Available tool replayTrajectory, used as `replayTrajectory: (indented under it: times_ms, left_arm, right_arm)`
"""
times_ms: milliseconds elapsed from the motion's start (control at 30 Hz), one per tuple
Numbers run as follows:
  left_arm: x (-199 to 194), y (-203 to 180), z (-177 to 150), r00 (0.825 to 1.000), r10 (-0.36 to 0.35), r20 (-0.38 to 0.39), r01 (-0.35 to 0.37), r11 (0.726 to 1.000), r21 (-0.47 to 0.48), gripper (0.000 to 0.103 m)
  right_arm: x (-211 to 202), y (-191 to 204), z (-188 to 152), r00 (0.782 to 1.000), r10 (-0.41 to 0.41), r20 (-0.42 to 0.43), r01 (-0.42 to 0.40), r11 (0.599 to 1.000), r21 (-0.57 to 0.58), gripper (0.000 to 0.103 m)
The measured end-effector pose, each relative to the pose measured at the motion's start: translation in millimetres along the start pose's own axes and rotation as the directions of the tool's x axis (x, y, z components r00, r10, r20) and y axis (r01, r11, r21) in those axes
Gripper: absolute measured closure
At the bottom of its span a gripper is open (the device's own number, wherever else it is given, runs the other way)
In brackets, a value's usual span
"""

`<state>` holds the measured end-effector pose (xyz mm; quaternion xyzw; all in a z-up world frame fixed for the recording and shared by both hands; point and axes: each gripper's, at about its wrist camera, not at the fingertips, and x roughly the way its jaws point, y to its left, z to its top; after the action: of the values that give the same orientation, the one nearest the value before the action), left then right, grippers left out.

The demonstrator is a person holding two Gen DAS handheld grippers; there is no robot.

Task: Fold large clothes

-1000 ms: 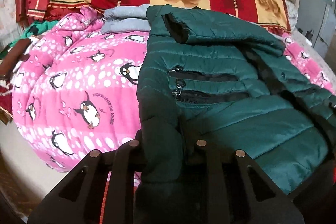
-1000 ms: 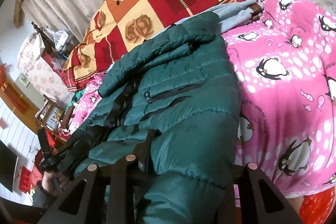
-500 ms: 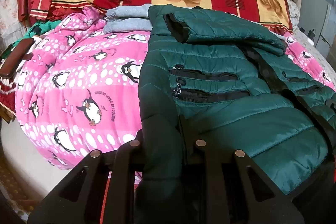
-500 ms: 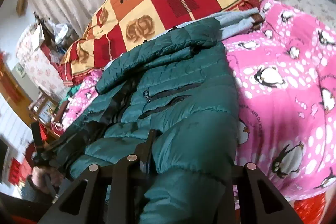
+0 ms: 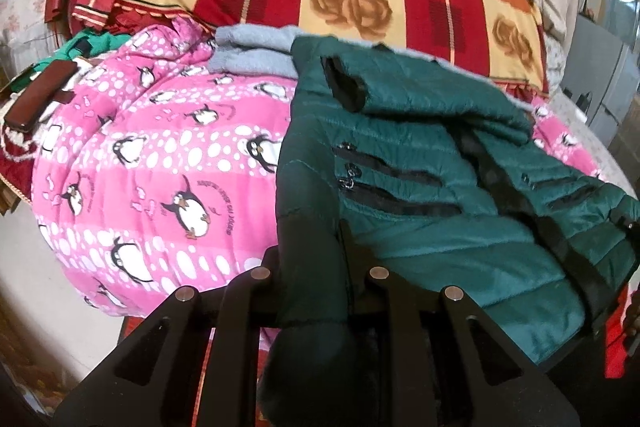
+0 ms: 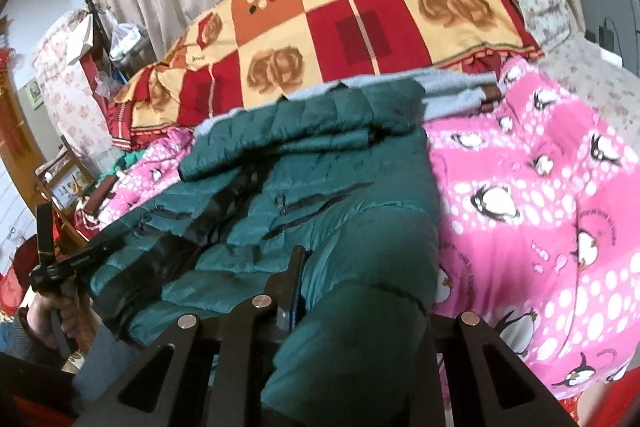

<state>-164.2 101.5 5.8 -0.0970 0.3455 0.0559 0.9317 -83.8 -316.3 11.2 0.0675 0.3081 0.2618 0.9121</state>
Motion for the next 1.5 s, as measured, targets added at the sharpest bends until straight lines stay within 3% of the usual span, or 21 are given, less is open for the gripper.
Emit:
replayTrajectory:
  times_ms: [133,333,433,567,633,800,900,1067,1200,1500]
  left_arm:
    - [-31,7,-1,0.998,-0.036,0.05,0.037,0.999,-0.014,0.089]
    - [-72,25,-2,0.989,-0.108,0.104,0.118,0.988,-0.098,0.089]
    - [-101,32,6,0.965,-0.183,0.19,0.214,0.964,-0.155,0.089]
    - [-120,33,27,0.936,-0.204,0.288,0.261,0.949,-0.177,0.089]
    - [-118,35,38,0.931,-0.196,0.308,0.263,0.945,-0.195,0.089]
    - [-84,35,68,0.941,-0.192,0.278,0.271,0.919,-0.285,0.089]
    - [-63,23,89,0.955,-0.157,0.252,0.224,0.938,-0.265,0.089]
    - [-27,13,120,0.962,-0.124,0.244,0.181,0.957,-0.227,0.089]
    - [8,18,138,0.969,-0.091,0.232,0.149,0.957,-0.248,0.089]
    - [118,29,176,0.992,0.007,0.13,0.026,0.969,-0.245,0.089]
  right_arm:
    - [-23,18,5,1.0,0.021,0.023,-0.019,0.998,-0.065,0.084]
    - [-68,30,6,0.992,0.092,0.091,-0.085,0.993,-0.076,0.084]
    - [-88,35,13,0.983,0.116,0.146,-0.106,0.992,-0.072,0.084]
    - [-104,39,29,0.968,0.136,0.213,-0.122,0.99,-0.076,0.084]
    - [-99,42,40,0.967,0.129,0.221,-0.111,0.989,-0.093,0.084]
    - [-65,32,69,0.992,0.033,0.125,-0.035,0.999,0.01,0.084]
    - [-37,28,92,0.998,-0.057,0.034,0.057,0.998,0.008,0.084]
    - [-10,11,115,0.998,-0.064,-0.007,0.064,0.997,0.033,0.084]
    - [21,-2,141,0.998,-0.062,-0.01,0.063,0.996,0.062,0.084]
    - [130,-30,198,0.992,-0.111,-0.056,0.116,0.99,0.085,0.084]
